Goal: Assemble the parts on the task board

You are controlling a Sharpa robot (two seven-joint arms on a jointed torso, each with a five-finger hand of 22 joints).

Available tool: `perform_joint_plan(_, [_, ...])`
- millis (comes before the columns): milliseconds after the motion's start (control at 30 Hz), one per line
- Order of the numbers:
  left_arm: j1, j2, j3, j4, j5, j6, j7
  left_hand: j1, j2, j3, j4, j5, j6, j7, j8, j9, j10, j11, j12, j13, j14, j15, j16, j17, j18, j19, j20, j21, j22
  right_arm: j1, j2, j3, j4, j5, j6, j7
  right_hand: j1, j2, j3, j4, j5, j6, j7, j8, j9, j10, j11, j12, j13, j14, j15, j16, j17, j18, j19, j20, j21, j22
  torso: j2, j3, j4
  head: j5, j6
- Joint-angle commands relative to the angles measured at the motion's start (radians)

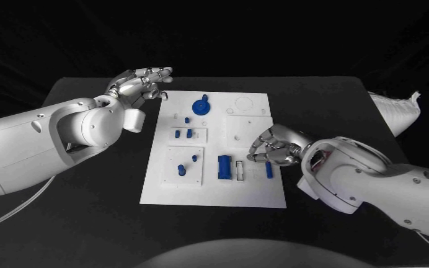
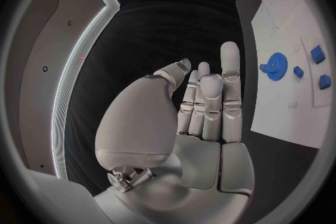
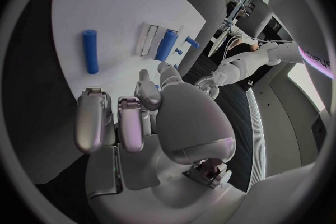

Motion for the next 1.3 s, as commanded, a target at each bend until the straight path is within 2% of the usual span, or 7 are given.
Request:
perform_joint_plan(33, [0.000,0.003,0.000,0.001,-0.004,0.017,0.002,0.006,0.005,0.002,-0.003,0.001,-0.002,-0.004,0.004,0.001,-0.007,0.000,0.006,0.002,-0.005,0.000,-0.004,-0.001,0.011,0.000,0.004,-0.004,-0.001,0.011,-0.046,-0.001,0.018,0.077,-0.020,0.094,0.028,-0.016,0.063,-0.014,0.081,0.008,0.007,-0.013,-0.013,-0.012,0.000,-0.020,-0.016,0.074,0.008,-0.005,0.135,0.013,0.000,0.007,-0.006,-0.002,-0.001,-0.0001,-0.0017,-0.012,0.005])
perform_joint_plan(167, [0.000,0.004,0.000,0.000,-0.004,0.017,0.002,0.006,0.005,0.002,-0.003,0.001,-0.002,-0.004,0.004,0.001,-0.007,0.000,0.006,0.002,-0.005,0.000,-0.004,-0.001,0.011,0.000,0.004,-0.004,-0.001,0.019,-0.094,-0.001,0.024,0.062,0.003,0.086,-0.004,-0.078,0.230,-0.014,0.128,0.028,0.012,-0.031,-0.034,-0.009,0.003,-0.027,-0.029,0.074,0.011,-0.007,0.135,0.012,0.000,0.013,-0.008,-0.002,-0.001,0.0007,-0.0047,-0.014,0.008])
perform_joint_plan(400, [-0.001,0.006,-0.001,0.000,-0.004,0.019,0.001,0.006,0.005,0.002,-0.003,0.001,-0.002,-0.004,0.004,0.001,-0.007,0.000,0.006,0.002,-0.005,0.000,-0.004,-0.001,0.011,0.000,0.004,-0.004,-0.001,0.020,-0.138,-0.007,0.033,-0.071,0.062,0.031,-0.115,-0.145,0.234,0.030,-0.029,0.046,0.005,-0.030,-0.036,0.020,0.003,0.011,-0.013,0.076,0.013,-0.004,0.140,0.011,0.004,0.013,-0.004,0.004,-0.001,0.0045,-0.0130,-0.018,0.010])
perform_joint_plan(533, [-0.003,0.008,-0.002,0.000,-0.004,0.020,0.001,0.006,0.005,0.002,-0.003,0.001,-0.002,-0.004,0.004,0.001,-0.007,0.000,0.006,0.002,-0.005,0.000,-0.004,-0.001,0.011,0.000,0.004,-0.004,-0.001,0.015,-0.141,-0.010,0.040,-0.180,0.084,-0.027,-0.156,-0.169,0.212,0.050,-0.055,0.063,-0.002,-0.018,-0.030,0.032,-0.002,0.036,0.003,0.077,0.009,-0.003,0.143,0.010,0.007,0.011,-0.001,0.010,-0.001,0.0060,-0.0159,-0.018,0.009])
perform_joint_plan(700, [-0.004,0.007,-0.002,0.000,-0.006,0.021,0.001,0.006,0.005,0.002,-0.003,0.001,-0.002,-0.004,0.004,0.001,-0.007,0.000,0.006,0.002,-0.005,0.000,-0.004,-0.001,0.011,0.000,0.004,-0.004,-0.001,0.001,-0.133,-0.013,0.039,-0.275,0.097,-0.087,-0.210,-0.185,0.174,0.088,-0.041,0.065,-0.006,-0.010,-0.020,0.036,-0.004,0.044,0.007,0.077,0.007,-0.004,0.143,0.010,0.008,0.008,-0.001,0.011,0.000,0.0049,-0.0139,-0.019,0.007])
perform_joint_plan(833, [-0.004,0.005,-0.002,0.000,-0.008,0.021,0.001,0.006,0.005,0.002,-0.003,0.001,-0.002,-0.004,0.004,0.001,-0.007,0.000,0.006,0.002,-0.005,0.000,-0.004,-0.001,0.011,0.000,0.004,-0.004,-0.001,-0.019,-0.118,-0.014,0.036,-0.315,0.098,-0.107,-0.233,-0.183,0.127,0.115,-0.084,0.069,-0.012,0.003,-0.006,0.038,-0.008,0.053,0.013,0.077,0.003,-0.005,0.143,0.010,0.009,0.005,-0.002,0.011,0.000,0.0043,-0.0139,-0.020,0.004])
perform_joint_plan(1300, [-0.005,0.001,-0.002,0.003,-0.009,0.022,0.000,0.006,0.005,0.002,-0.003,0.001,-0.002,-0.004,0.004,0.001,-0.007,0.000,0.006,0.002,-0.005,0.000,-0.004,-0.001,0.011,0.000,0.004,-0.004,-0.001,-0.051,-0.064,-0.015,0.014,-0.378,0.090,-0.122,-0.220,-0.161,0.109,0.125,-0.084,0.080,-0.018,0.017,0.008,0.046,-0.013,0.070,0.023,0.079,-0.001,-0.002,0.148,0.008,0.014,0.001,0.005,0.022,0.000,0.0037,-0.0115,-0.023,0.001])
